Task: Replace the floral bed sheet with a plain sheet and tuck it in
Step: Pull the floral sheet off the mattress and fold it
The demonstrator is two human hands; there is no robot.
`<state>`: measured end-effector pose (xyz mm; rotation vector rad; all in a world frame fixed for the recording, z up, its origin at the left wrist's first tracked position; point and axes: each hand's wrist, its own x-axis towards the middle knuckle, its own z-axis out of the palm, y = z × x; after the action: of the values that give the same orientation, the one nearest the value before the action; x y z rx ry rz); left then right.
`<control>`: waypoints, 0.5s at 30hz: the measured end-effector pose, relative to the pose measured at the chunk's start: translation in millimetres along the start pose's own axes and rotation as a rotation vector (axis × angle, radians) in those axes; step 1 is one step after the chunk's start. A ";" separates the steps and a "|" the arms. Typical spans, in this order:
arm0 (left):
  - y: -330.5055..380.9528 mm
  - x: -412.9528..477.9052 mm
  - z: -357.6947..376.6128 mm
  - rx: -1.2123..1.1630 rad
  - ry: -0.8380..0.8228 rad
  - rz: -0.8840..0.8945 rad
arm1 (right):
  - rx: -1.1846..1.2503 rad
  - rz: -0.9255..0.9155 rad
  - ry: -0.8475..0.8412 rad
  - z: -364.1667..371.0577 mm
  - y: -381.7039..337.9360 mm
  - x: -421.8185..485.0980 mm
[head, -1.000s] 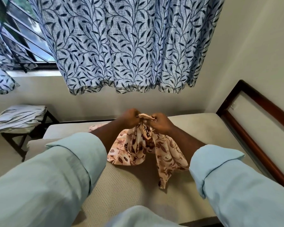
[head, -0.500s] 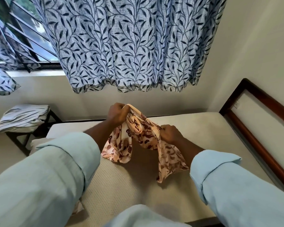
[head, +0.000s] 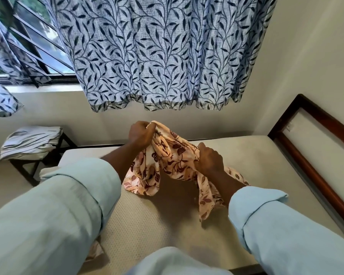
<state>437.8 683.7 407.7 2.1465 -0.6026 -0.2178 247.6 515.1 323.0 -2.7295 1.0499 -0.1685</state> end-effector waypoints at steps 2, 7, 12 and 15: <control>-2.6 2.0 -0.4 -0.013 0.039 -0.027 | 0.002 0.024 -0.020 -0.7 3.7 0.7; -11.0 5.2 -16.2 0.029 0.200 -0.119 | -0.058 0.154 -0.094 -3.7 34.2 -1.0; -19.8 4.5 -22.3 0.104 0.301 -0.234 | -0.143 0.225 -0.141 -6.0 59.9 -0.8; -22.8 3.6 -20.0 0.086 0.320 -0.277 | -0.124 0.253 -0.093 -9.4 61.2 3.7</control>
<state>455.9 707.6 402.0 2.2820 -0.1319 0.0042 209.0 466.9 317.7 -2.6477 1.4071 0.0659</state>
